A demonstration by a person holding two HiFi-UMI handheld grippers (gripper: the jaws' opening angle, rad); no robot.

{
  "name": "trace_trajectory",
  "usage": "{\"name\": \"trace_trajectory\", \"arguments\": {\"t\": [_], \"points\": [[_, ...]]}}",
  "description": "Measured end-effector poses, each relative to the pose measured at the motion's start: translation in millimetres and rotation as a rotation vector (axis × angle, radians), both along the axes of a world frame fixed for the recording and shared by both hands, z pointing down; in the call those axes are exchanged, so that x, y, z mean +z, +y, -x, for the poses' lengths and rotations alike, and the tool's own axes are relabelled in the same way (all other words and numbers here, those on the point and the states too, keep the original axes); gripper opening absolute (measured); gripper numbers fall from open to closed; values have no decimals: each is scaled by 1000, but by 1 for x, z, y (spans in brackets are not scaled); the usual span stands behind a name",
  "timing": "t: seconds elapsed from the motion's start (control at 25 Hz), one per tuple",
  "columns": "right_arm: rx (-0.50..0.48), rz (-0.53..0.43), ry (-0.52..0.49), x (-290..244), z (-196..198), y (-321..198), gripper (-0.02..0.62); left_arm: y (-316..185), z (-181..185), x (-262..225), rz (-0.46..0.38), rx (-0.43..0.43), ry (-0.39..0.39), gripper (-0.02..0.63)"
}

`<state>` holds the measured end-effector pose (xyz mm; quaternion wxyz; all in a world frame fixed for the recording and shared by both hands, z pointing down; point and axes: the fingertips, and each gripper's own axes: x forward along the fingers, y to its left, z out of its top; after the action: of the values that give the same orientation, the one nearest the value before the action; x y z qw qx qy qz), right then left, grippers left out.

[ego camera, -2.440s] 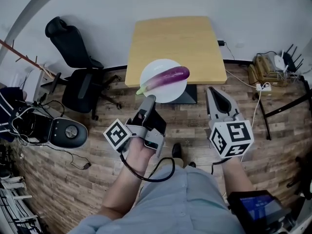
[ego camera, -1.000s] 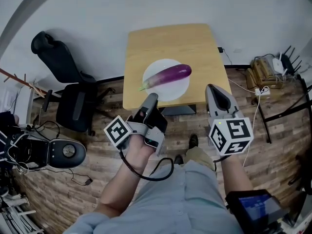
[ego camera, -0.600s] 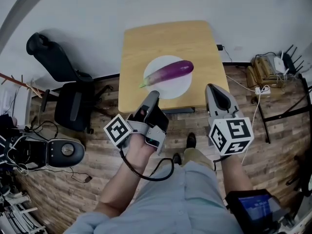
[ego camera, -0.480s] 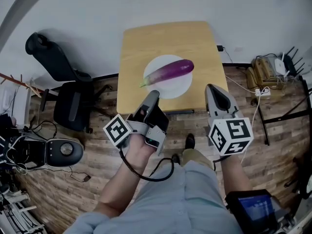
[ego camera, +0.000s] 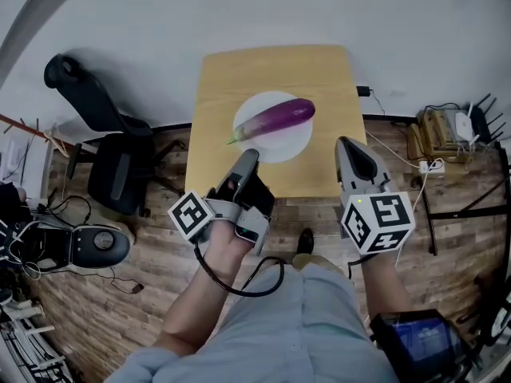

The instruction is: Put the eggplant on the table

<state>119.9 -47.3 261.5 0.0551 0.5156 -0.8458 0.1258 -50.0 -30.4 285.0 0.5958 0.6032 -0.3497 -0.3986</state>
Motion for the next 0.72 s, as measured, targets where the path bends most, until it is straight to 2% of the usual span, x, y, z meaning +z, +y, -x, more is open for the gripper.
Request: {"name": "trace_trajectory", "arguments": {"t": [0.44,0.72], "points": [[-38,-18,-22,-3,-9,-34,0,-27,-11,-4,-9,-39,-2,12],[-48,-16,-5,-2,1,-53,0,-46,-2,-5,-16,-47,9,12]]}}
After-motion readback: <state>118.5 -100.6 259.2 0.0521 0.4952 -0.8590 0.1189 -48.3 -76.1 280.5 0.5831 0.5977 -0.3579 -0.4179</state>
